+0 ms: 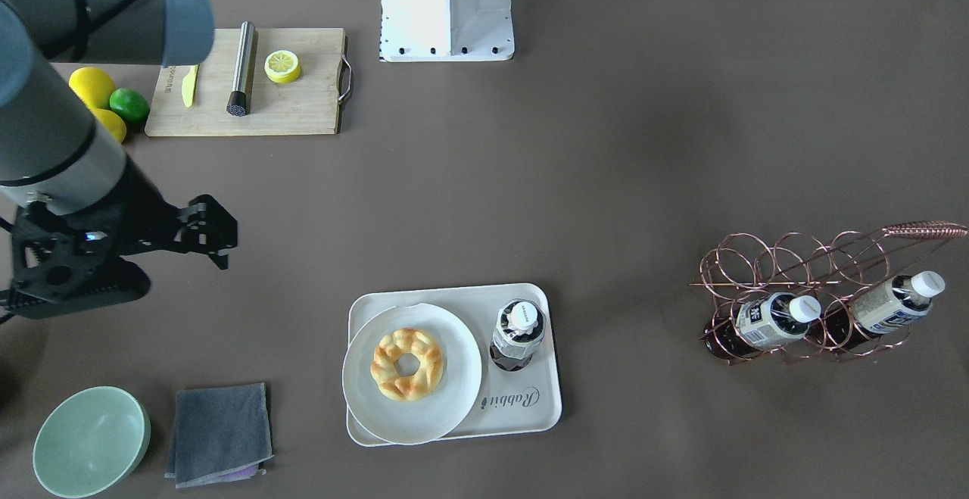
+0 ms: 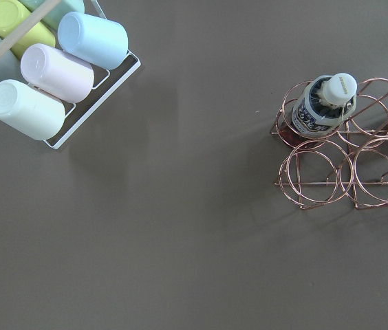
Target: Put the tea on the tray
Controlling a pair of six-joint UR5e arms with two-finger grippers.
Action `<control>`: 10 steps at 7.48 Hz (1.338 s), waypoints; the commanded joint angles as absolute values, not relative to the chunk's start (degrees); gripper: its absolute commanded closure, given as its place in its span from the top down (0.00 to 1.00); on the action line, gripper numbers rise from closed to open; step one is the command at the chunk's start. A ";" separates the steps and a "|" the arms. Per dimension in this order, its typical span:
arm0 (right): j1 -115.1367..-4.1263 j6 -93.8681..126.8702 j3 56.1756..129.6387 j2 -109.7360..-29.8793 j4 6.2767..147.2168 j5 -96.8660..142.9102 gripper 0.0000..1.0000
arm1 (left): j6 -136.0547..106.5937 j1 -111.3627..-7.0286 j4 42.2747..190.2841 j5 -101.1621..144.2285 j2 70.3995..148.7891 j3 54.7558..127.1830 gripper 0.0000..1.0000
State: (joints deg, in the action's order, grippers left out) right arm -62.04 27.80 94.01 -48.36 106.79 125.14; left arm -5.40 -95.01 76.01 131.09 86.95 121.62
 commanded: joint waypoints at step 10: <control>-90.96 -19.51 92.64 -86.40 97.91 130.87 1.00 | -12.01 -89.03 75.94 134.82 86.23 107.58 0.97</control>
State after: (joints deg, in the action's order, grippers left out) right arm -90.14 -19.49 94.50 -85.89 99.06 130.86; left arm -8.01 -89.41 75.98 134.52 87.06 108.13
